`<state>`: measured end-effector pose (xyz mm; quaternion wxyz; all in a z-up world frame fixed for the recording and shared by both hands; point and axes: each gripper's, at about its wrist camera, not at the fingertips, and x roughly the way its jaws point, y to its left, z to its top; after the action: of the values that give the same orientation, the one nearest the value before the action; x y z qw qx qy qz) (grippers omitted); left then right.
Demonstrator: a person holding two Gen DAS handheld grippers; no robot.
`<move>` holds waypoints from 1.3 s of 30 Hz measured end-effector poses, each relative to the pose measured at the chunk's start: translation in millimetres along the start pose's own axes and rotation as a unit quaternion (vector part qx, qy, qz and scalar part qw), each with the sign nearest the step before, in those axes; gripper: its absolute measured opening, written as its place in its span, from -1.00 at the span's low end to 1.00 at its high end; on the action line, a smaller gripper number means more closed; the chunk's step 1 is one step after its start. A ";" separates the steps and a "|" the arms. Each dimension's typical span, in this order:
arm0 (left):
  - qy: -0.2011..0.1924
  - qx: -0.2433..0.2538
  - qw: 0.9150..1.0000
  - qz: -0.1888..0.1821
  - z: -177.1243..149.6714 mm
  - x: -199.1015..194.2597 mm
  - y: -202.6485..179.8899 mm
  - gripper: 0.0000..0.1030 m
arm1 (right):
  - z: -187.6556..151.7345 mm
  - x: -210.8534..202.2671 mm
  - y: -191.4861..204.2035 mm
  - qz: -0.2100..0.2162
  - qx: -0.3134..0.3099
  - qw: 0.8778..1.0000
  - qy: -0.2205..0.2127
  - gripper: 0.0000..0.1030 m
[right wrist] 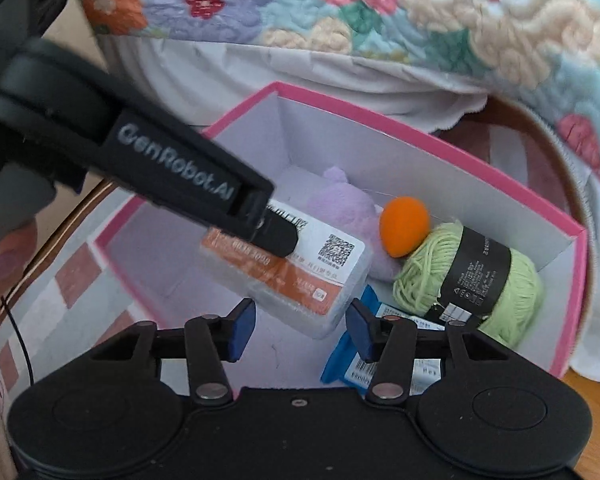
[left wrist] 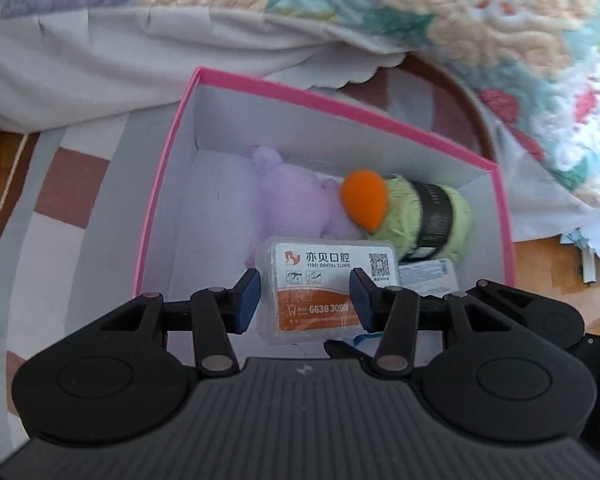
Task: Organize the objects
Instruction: 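Lift the clear box with the left tool and carry it into the pink box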
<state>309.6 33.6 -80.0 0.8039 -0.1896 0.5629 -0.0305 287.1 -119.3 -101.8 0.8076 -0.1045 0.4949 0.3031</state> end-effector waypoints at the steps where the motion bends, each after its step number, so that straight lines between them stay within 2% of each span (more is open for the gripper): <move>1: 0.003 0.004 1.000 0.005 1.0 3.6 -1.0 -0.09 | -0.2 4.2 -3.3 0.007 0.005 1.000 0.004 0.08; 4: 0.012 0.051 0.998 0.021 2.9 15.6 -12.9 -0.09 | -2.1 15.0 -10.2 0.012 0.020 1.000 0.015 0.08; 7: 0.017 0.063 0.997 0.030 0.2 24.3 -16.3 -0.09 | -5.1 24.5 -16.3 0.018 0.031 0.999 0.025 0.08; 10: 0.019 0.061 0.997 0.033 -1.9 30.5 -14.3 -0.09 | -9.3 30.4 -21.7 0.034 0.051 0.998 0.032 0.08; 17: 0.017 0.050 0.999 0.008 -3.1 40.0 -5.8 -0.19 | -16.8 30.8 -24.6 0.021 0.064 0.997 0.032 0.07; 22: 0.021 0.037 0.999 0.009 -3.2 41.7 1.5 -0.29 | -15.1 28.3 -21.0 0.020 0.059 0.997 0.039 0.07; 29: 0.003 0.048 0.999 0.018 -8.4 47.4 0.4 -0.30 | -19.9 11.3 -23.0 0.003 0.060 0.998 0.014 0.12; 34: -0.004 0.041 0.999 0.014 -10.6 48.5 0.5 -0.29 | -27.0 2.7 -25.7 0.005 0.055 0.998 0.002 -0.13; 39: -0.013 0.031 0.999 0.027 -11.5 45.1 1.6 -0.30 | -22.3 13.1 -27.6 0.009 0.066 0.998 -0.011 -0.13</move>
<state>315.3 20.1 -124.2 0.8172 -0.1498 0.5560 -0.0238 291.4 -146.6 -127.6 0.8153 -0.0430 0.5061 0.2779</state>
